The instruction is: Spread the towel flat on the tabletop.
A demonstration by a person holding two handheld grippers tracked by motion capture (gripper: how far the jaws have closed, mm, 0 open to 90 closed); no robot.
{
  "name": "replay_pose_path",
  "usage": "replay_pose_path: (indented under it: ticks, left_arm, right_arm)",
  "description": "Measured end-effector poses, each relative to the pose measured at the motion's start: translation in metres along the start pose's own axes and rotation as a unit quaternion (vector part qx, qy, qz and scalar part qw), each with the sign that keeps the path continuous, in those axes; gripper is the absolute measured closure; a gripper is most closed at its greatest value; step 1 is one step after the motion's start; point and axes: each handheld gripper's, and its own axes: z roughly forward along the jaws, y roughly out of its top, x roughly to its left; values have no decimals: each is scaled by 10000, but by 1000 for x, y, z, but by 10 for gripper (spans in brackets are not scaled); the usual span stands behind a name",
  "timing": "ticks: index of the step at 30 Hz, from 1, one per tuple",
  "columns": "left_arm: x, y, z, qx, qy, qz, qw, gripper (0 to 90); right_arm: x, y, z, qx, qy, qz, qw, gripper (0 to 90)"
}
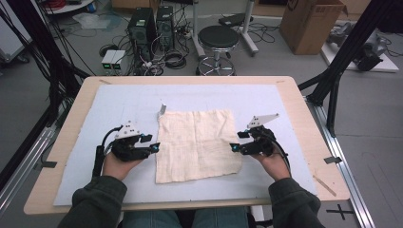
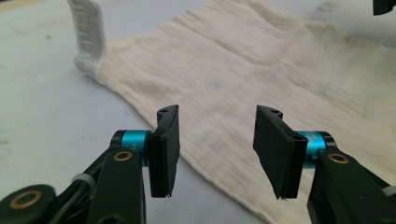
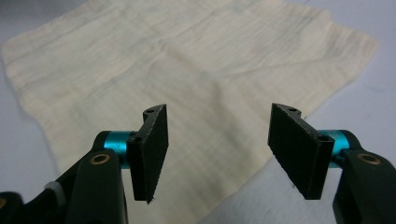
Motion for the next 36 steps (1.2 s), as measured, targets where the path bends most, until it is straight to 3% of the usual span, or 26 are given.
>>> replay_pose_path:
  ticks: [5,8,13,17,24,29,36]
  left_arm:
    - [-16,-14,-4,126,-179,161,9996,503]
    - [-19,-22,-4,164,-247,93,9995,502]
    - [-26,-24,-1,255,-362,183,9989,513]
    - [-33,-27,3,376,-547,336,9972,541]
    - [-37,-30,7,651,-766,580,9932,615]
    - [-38,-31,9,677,-767,693,9923,658]
    - [-39,-32,10,641,-508,923,9924,792]
  right_arm:
    - [15,-18,1,109,131,-89,9998,379]
    - [22,-23,2,150,177,-177,9996,381]
    - [29,-30,5,214,258,-277,9991,387]
    - [32,-33,6,217,271,-391,9986,391]
    - [33,-39,3,117,376,-327,9987,426]
    - [34,-42,3,220,480,-388,9978,476]
    - [35,-43,8,372,483,-466,9970,512]
